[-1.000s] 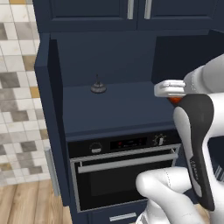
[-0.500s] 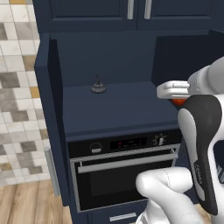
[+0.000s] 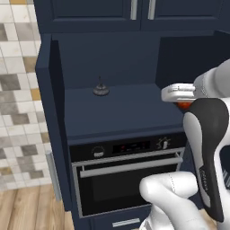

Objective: Pick the tomato from the cabinet and place it in the bowl. Then pick the bowl and place it in the sink. Then turn on the sink facuet.

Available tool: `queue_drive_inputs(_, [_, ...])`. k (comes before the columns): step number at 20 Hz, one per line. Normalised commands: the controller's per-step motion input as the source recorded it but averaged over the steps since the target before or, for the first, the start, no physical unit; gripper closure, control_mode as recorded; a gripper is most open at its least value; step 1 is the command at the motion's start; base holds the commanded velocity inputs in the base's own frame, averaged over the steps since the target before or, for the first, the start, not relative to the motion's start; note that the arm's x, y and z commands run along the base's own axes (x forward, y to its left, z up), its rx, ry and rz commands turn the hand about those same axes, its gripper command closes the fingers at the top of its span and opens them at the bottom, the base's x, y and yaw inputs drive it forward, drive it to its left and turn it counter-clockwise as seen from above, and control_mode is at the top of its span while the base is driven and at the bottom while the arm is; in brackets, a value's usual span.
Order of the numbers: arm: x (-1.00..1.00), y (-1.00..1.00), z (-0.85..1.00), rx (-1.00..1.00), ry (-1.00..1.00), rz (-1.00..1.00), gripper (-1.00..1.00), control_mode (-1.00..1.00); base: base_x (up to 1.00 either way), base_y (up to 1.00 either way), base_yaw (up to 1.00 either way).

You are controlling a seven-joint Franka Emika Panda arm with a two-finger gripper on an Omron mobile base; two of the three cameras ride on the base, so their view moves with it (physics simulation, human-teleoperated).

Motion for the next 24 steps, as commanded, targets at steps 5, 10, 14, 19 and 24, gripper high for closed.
queue_drive_inputs(5, [0.0, 0.0, 0.0, 0.0, 0.0, 0.0, 1.0, 1.0, -0.58, 0.0, 0.0])
queue_drive_inputs(10, [0.0, 0.0, 0.0, 0.0, 0.0, 0.0, 1.0, 1.0, -0.74, 0.0, 0.0])
queue_drive_inputs(14, [0.0, 0.0, 0.0, 0.0, 0.0, 0.0, 1.0, 1.0, -0.63, -0.06, 0.0])
queue_drive_inputs(19, [0.0, 0.0, 0.0, 0.0, 0.0, 0.0, 1.0, 1.0, -0.37, -0.2, -0.05])
queue_drive_inputs(24, [0.0, 0.0, 0.0, 0.0, 0.0, 0.0, 1.0, 1.0, -0.03, -0.63, -0.08])
